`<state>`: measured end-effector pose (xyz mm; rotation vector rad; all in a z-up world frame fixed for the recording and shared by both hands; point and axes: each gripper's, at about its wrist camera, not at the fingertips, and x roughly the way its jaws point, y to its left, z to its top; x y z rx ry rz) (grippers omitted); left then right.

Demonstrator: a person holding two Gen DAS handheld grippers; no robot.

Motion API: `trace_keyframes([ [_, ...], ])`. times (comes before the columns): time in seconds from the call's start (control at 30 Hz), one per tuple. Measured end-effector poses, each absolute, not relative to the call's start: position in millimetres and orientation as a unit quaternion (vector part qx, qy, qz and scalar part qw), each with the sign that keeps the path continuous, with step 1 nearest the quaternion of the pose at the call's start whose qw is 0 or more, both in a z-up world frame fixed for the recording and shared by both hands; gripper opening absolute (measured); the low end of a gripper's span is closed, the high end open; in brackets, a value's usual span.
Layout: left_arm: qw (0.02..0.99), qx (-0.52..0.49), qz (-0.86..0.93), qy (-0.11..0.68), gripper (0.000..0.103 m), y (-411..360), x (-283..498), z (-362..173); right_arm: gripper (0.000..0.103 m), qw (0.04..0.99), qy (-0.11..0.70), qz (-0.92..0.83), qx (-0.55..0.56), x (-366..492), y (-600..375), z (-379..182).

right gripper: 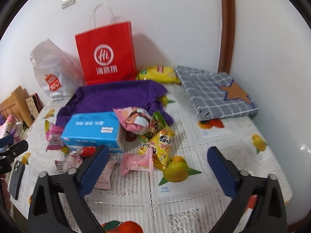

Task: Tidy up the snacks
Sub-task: 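Grasp the pink barcode snack bag with the left tool while the right tool grasps the panda-print snack bag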

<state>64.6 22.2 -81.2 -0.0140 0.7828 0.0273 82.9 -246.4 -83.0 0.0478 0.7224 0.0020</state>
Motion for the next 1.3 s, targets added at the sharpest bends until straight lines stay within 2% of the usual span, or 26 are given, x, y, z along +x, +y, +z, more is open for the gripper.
trace_keyframes([
  [0.1,0.921,-0.006,0.017,0.390,0.102,29,75,-92,0.093,0.935,0.353,0.016,0.013,102,-240,-91],
  [0.23,0.920,-0.008,0.020,0.392,0.102,37,88,-100,0.086,0.937,0.347,0.029,0.007,130,-231,-93],
  [0.43,0.915,0.002,0.023,0.404,0.102,44,103,-114,0.083,0.934,0.353,0.052,0.009,173,-219,-99],
  [0.67,0.913,-0.006,0.037,0.407,0.102,57,112,-119,0.080,0.907,0.415,0.066,0.033,209,-219,-132],
  [0.73,0.913,-0.011,0.035,0.407,0.102,60,114,-119,0.073,0.906,0.414,0.074,0.038,211,-221,-137],
  [0.8,0.914,-0.017,0.028,0.405,0.102,63,116,-120,0.058,0.907,0.411,0.078,0.044,206,-224,-134],
  [0.9,0.913,-0.030,0.022,0.406,0.102,66,119,-122,0.051,0.905,0.413,0.091,0.050,199,-225,-129],
  [1.3,0.898,-0.033,0.026,0.438,0.102,49,155,-143,0.050,0.921,0.371,0.117,0.037,140,-224,-103],
])
